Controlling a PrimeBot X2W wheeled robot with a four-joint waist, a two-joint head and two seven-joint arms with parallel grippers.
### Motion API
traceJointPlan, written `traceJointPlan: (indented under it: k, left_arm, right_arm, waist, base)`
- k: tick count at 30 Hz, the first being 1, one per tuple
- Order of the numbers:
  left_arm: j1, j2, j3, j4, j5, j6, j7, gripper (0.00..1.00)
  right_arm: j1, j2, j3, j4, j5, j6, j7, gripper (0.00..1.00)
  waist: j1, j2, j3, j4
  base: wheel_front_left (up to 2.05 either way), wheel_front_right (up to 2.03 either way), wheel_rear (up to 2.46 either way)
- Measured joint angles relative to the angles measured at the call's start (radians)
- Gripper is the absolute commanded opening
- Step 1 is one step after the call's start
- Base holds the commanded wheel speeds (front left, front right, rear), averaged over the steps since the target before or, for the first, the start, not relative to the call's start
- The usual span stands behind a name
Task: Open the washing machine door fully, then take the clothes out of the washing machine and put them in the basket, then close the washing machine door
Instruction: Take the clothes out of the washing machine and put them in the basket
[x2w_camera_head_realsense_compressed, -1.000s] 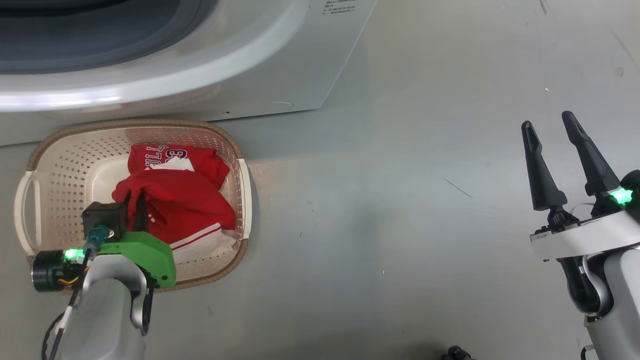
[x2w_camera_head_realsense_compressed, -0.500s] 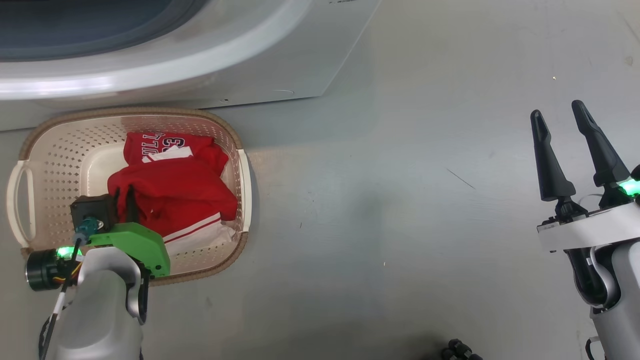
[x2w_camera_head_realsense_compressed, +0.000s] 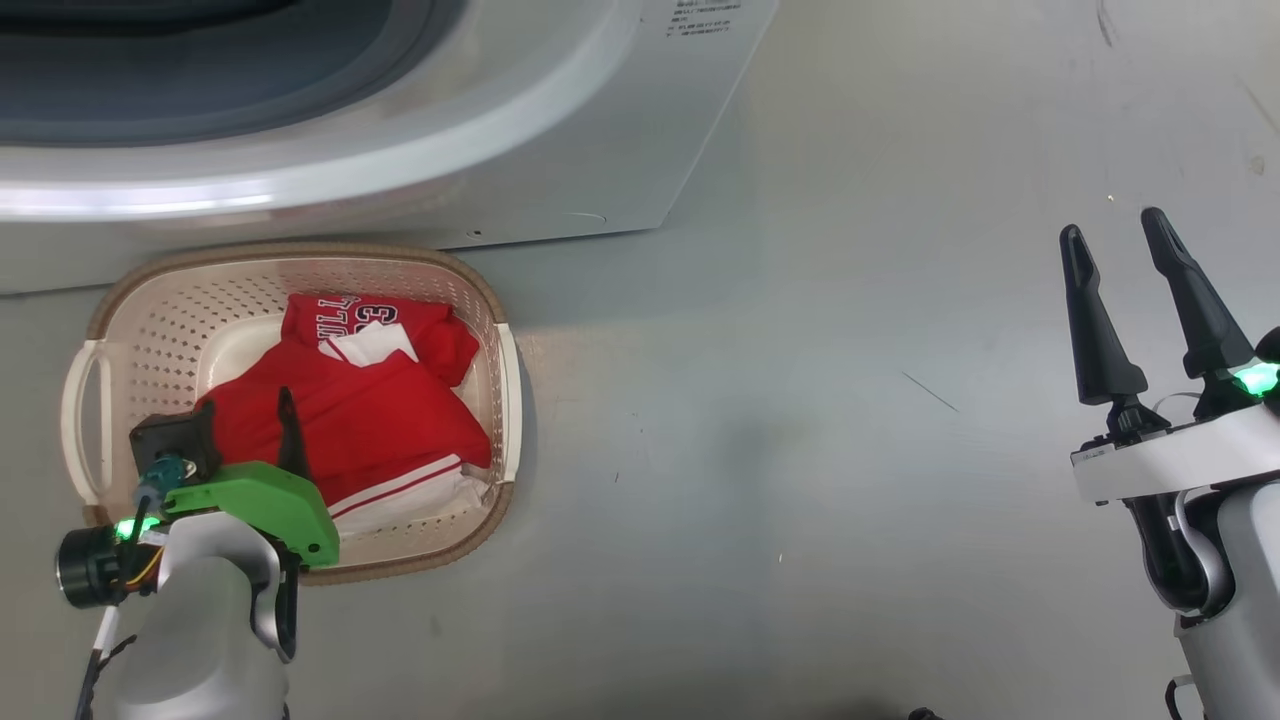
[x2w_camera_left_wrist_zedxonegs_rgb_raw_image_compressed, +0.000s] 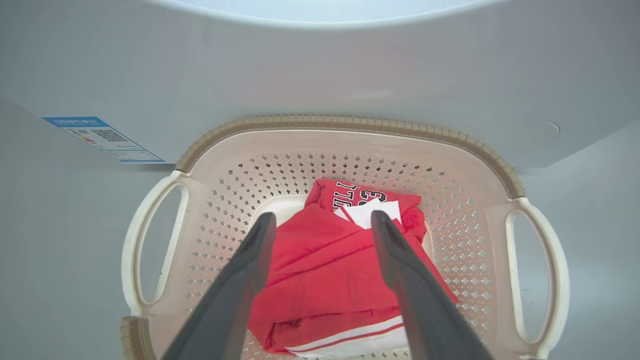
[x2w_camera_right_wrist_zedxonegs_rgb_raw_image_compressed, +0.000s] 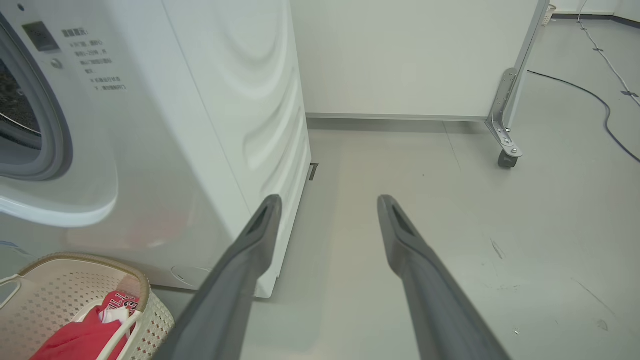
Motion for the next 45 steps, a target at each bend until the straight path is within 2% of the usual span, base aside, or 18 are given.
traceJointPlan:
  k: [9, 15, 26, 32, 45]
  left_arm:
    - [0.000, -0.005, -0.033, -0.008, 0.001, -0.043, -0.022, 1.00]
    - [0.005, -0.011, -0.067, -0.048, 0.026, -0.056, -0.025, 1.00]
    - [0.060, -0.014, -0.095, -0.296, 0.038, -0.105, -0.025, 1.00]
    - [0.112, -0.014, -0.098, -0.414, 0.035, -0.114, -0.025, 1.00]
    - [0.296, -0.013, -0.155, -0.546, -0.002, -0.139, -0.025, 1.00]
  right_arm:
    - [-0.005, 0.024, -0.003, 0.022, -0.007, 0.000, 0.000, 1.00]
    - [0.012, 0.027, -0.014, 0.038, -0.011, 0.000, 0.000, 1.00]
    - [0.064, 0.047, -0.039, 0.056, -0.029, 0.000, 0.000, 1.00]
    - [0.114, 0.057, -0.050, 0.066, -0.045, 0.000, 0.000, 1.00]
    - [0.192, 0.102, -0.047, 0.070, -0.062, 0.000, 0.000, 1.00]
  waist:
    - [0.0000, 0.0000, -0.078, 0.021]
    - [0.0000, 0.0000, -0.142, 0.044]
    - [0.0000, 0.0000, -0.262, 0.108]
    - [-0.0001, 0.0000, -0.325, 0.145]
    - [0.0000, 0.0000, -0.451, 0.210]
  base:
    - [0.00, 0.00, 0.00]
    - [0.00, 0.00, 0.00]
    - [0.00, 0.00, 0.00]
    - [0.00, 0.00, 0.00]
    - [0.00, 0.00, 0.00]
